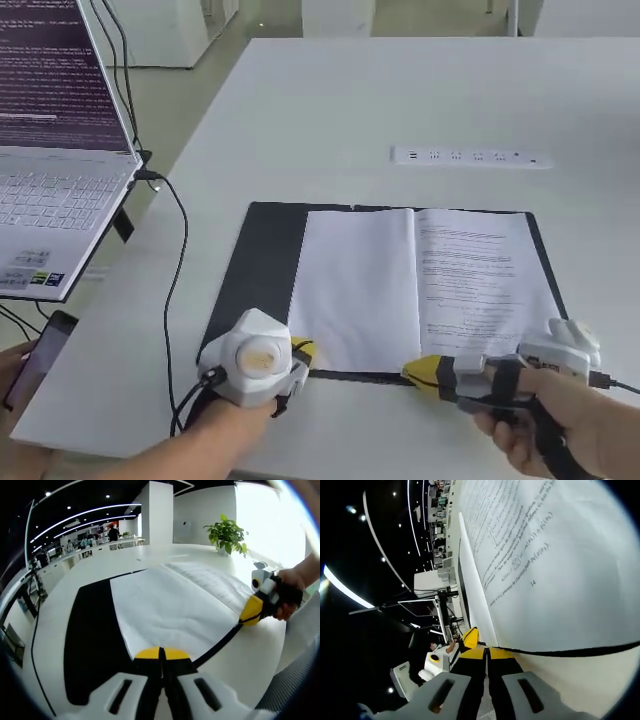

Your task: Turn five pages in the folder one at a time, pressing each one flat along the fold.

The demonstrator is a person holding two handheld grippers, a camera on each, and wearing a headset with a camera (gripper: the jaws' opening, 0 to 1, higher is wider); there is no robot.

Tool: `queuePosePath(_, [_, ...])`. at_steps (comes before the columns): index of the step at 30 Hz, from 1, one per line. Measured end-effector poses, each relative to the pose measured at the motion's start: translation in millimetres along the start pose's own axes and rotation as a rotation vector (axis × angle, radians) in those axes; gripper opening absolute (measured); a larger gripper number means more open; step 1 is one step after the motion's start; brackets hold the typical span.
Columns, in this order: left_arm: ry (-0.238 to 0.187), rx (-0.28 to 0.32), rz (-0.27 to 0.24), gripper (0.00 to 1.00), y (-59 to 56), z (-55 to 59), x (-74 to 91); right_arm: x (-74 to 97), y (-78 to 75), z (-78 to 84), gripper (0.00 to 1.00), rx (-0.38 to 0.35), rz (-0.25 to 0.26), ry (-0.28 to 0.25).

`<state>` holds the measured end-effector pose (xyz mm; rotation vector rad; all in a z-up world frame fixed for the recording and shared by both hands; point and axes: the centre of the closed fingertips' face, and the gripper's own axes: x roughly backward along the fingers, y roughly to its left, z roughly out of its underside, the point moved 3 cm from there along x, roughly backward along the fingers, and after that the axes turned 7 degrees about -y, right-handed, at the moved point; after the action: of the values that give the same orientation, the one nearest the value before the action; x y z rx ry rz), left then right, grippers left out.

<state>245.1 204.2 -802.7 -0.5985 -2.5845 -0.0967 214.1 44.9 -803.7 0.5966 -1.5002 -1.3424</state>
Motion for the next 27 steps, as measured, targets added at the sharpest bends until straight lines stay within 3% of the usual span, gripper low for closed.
queuePosePath(3, [-0.005, 0.045, -0.007, 0.0, 0.5, -0.9, 1.1, 5.6, 0.8, 2.9, 0.0, 0.007, -0.006, -0.012])
queuePosePath(5, [-0.004, 0.111, -0.011, 0.0, 0.7, -1.2, 2.2, 11.0, 9.0, 4.2, 0.0, 0.049, -0.022, -0.045])
queuePosePath(6, [0.004, 0.116, -0.009, 0.0, 1.8, -1.3, 2.9, 13.8, 11.9, 5.0, 0.0, 0.066, -0.017, -0.054])
queuePosePath(9, [0.067, 0.131, -0.001, 0.0, 0.4, -1.8, 8.2, 29.8, 26.1, 1.2, 0.0, 0.236, 0.016, -0.133])
queuePosePath(10, [0.07, 0.133, 0.001, 0.03, -0.1, -2.2, 8.7, 31.7, 27.8, 0.5, 0.0, 0.249, 0.016, -0.142])
queuePosePath(13, [0.056, 0.129, 0.063, 0.21, -9.7, -16.6, 18.6, 54.6, 46.6, -4.1, 0.14, 0.335, 0.037, -0.241])
queuePosePath(14, [0.048, 0.118, 0.101, 0.19, -14.6, -21.5, 22.3, 60.9, 50.9, -4.5, 0.15, 0.366, 0.036, -0.262])
queuePosePath(15, [0.054, 0.098, 0.103, 0.17, -15.3, -25.7, 28.8, 70.3, 56.9, -2.0, 0.13, 0.402, 0.038, -0.271])
queuePosePath(17, [0.046, 0.058, 0.104, 0.17, -15.9, -33.0, 37.9, 86.0, 60.0, -3.0, 0.13, 0.475, 0.071, -0.301])
queuePosePath(18, [0.044, 0.069, 0.113, 0.19, -17.2, -35.9, 41.9, 92.4, 61.0, -3.6, 0.16, 0.514, 0.088, -0.316])
queuePosePath(21, [0.041, 0.14, 0.121, 0.36, -22.8, -44.4, 57.4, 114.7, 64.9, -0.6, 0.27, 0.634, 0.168, -0.365])
queuePosePath(22, [0.044, 0.158, 0.128, 0.39, -25.4, -46.5, 65.0, 124.2, 67.8, 1.4, 0.3, 0.706, 0.196, -0.381])
queuePosePath(27, [0.055, 0.198, 0.111, 0.44, -30.5, -47.8, 92.7, 157.8, 74.5, 4.1, 0.38, 0.893, 0.316, -0.463])
